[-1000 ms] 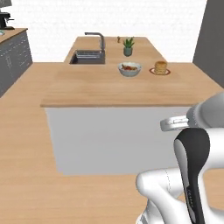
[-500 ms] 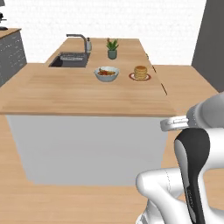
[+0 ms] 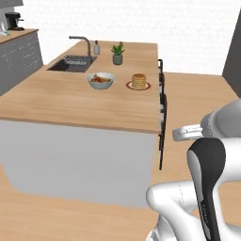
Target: Take the strawberry from the fridge and place it on top of the pancake, located on the dining counter.
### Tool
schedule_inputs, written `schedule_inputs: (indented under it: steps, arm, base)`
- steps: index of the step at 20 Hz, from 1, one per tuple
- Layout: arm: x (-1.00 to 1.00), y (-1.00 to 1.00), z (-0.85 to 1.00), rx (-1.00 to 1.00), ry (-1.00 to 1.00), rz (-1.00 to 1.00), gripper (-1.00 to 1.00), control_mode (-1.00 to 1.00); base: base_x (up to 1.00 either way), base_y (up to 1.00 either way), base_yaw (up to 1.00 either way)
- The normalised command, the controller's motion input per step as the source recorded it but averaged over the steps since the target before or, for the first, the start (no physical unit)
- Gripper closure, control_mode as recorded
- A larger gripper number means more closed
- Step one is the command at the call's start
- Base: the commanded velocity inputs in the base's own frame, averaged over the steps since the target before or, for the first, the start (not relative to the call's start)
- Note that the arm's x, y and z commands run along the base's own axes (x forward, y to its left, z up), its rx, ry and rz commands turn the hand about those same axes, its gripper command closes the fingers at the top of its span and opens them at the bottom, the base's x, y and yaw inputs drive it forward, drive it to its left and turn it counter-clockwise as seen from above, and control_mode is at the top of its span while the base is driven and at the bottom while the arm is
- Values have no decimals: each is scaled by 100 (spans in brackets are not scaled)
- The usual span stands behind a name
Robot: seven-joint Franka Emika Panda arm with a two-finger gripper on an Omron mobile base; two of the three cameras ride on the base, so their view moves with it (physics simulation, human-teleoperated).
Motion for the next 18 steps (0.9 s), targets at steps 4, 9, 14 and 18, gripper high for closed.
schedule_inputs:
  steps: [4, 9, 14, 18]
  arm:
    - [0, 0, 0, 0, 0, 0, 100, 100]
    - [0, 0, 0, 0, 0, 0, 100, 100]
    - [0, 0, 0, 0, 0, 0, 100, 100]
    - [0, 0, 0, 0, 0, 0, 100, 100]
  base:
    - [13, -100, 43]
    - [14, -100, 45]
    - [20, -100, 40]
    - [33, -100, 37]
